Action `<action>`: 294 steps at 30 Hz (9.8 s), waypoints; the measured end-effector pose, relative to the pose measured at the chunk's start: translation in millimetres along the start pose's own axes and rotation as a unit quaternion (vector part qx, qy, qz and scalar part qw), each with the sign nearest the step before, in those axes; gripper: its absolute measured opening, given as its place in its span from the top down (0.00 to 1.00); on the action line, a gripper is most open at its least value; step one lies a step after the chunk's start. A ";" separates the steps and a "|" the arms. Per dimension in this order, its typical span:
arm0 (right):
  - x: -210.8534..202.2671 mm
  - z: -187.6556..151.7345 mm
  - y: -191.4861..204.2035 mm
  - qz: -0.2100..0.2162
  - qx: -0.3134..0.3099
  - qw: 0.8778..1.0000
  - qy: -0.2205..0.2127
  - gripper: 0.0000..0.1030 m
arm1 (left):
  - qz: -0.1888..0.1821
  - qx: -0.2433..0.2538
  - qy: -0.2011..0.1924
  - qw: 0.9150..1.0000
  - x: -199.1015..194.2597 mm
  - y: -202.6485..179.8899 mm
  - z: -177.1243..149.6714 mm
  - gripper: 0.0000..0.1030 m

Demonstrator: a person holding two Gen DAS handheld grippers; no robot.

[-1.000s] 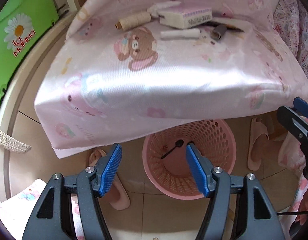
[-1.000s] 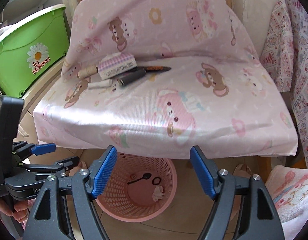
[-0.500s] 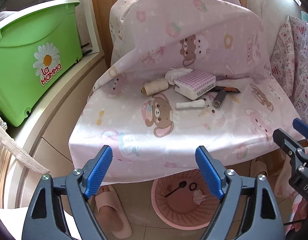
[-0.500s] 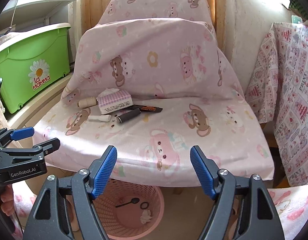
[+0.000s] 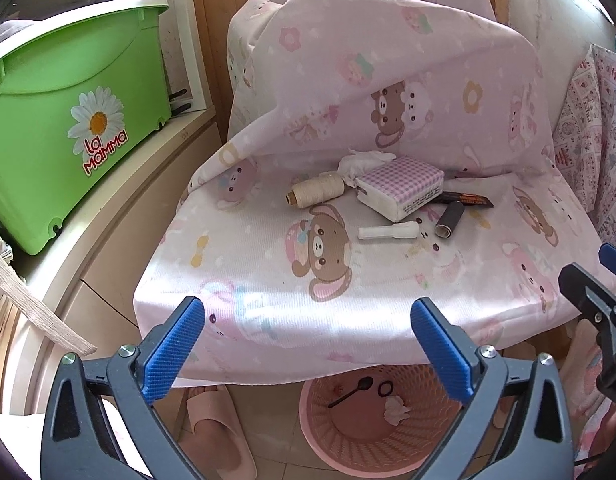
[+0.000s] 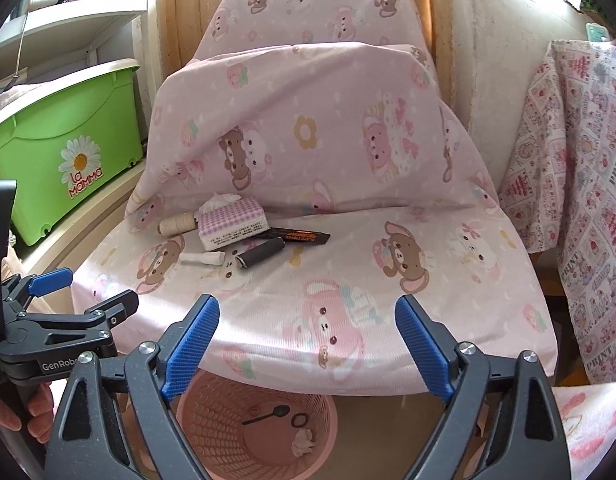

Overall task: Collect trash
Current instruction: 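Raise both open grippers back toward the remaining items on the seat, then grasp the white plastic tube with the left gripper while the right gripper approaches the black cylinder, then close the right gripper on the black cylinder, then carry the white tube and black cylinder in both grippers over the pink wastebasket, then open both grippers to drop the tube and cylinder into the wastebasket, then raise both open grippers back toward the seat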

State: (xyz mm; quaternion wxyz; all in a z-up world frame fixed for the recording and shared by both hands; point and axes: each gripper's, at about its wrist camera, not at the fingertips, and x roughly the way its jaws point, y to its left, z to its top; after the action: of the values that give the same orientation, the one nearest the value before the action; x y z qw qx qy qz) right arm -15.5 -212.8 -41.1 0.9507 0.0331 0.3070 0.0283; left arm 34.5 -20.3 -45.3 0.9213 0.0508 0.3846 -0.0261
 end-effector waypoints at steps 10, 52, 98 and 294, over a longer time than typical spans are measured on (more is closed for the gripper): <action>4.5 19.4 -5.6 0.001 -0.012 1.000 0.004 0.12 | -0.028 0.014 0.018 0.999 4.9 -3.6 17.4 0.01; 64.8 53.1 -40.5 -0.037 -0.001 0.999 0.038 0.12 | -0.043 -0.050 0.051 0.997 88.2 -44.4 47.2 0.28; 127.6 26.1 44.9 -0.005 -0.035 0.997 0.073 0.35 | -0.011 -0.081 -0.018 0.997 39.8 38.2 59.8 0.51; 102.6 -105.5 18.3 -0.044 0.008 0.971 0.233 0.29 | -0.043 0.000 0.307 0.951 117.7 -10.4 -87.6 0.30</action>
State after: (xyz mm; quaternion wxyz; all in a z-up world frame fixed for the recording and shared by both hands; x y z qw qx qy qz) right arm 5.2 -182.1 -184.7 0.8530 0.0200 0.5215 -0.0096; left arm 54.5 -21.8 -191.0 0.7568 0.0400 0.6506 -0.0493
